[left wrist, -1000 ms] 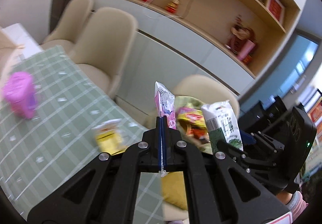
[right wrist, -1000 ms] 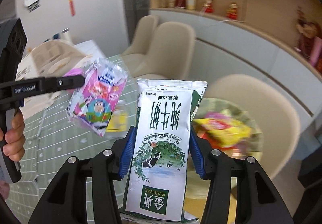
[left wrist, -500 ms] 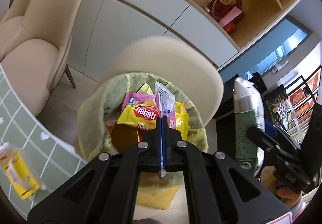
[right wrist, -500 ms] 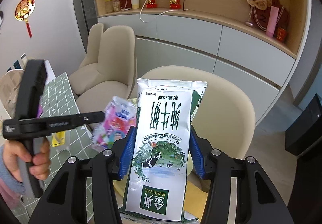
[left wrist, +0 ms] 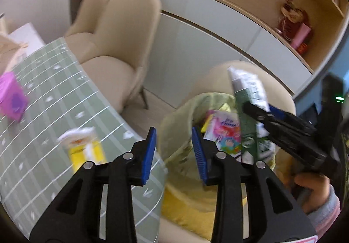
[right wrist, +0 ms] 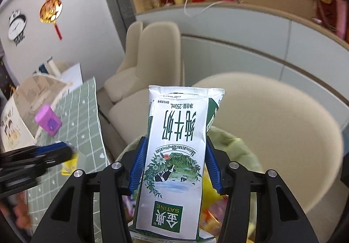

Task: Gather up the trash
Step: 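Open the left tool over the bin, then open the right tool to drop the milk pouch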

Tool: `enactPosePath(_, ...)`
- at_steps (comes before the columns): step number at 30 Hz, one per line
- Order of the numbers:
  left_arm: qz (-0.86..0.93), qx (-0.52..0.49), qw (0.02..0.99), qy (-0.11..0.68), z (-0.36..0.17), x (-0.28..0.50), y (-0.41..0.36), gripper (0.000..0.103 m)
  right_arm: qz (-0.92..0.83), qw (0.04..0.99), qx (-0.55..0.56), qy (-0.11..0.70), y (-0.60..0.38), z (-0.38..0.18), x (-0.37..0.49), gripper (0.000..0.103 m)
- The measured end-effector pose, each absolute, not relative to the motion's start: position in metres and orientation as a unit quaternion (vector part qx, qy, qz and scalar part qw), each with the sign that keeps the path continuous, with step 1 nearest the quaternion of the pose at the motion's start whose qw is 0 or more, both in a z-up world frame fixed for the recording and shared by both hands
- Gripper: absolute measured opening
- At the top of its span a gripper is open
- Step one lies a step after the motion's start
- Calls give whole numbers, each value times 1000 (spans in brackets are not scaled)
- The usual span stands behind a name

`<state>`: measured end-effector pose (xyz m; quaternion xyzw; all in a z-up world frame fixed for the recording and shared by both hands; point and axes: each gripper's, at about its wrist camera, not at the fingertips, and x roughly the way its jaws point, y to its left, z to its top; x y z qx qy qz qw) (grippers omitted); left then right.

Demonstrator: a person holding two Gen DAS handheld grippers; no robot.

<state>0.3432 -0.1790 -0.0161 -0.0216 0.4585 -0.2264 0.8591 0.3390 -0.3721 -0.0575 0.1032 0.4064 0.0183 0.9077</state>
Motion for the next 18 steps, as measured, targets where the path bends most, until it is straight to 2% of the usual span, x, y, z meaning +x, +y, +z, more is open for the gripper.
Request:
enactPosePath(5,-172,-13,871,460,-16,322,-161,33,29,875,122,468,-370,-100,338,47)
enactPosePath(7,-161,-11,870,465,-17,316,-159,39,39,863,135,485,-370,-111,334,47)
enactPosePath(13,-149,1,866,478,-21,301,-156,41,54,845,148,511,-376,-120,338,47)
enactPosePath(14,-146,1,866,478,-20,299,-156,43,54,844,151,512,-377,-120,339,47)
enactPosePath(16,-143,4,867,477,-19,294,-151,53,51,847,153,506,-378,-117,338,47)
enactPosePath(18,-147,14,867,476,-17,290,-150,60,44,859,145,489,-379,-104,331,52)
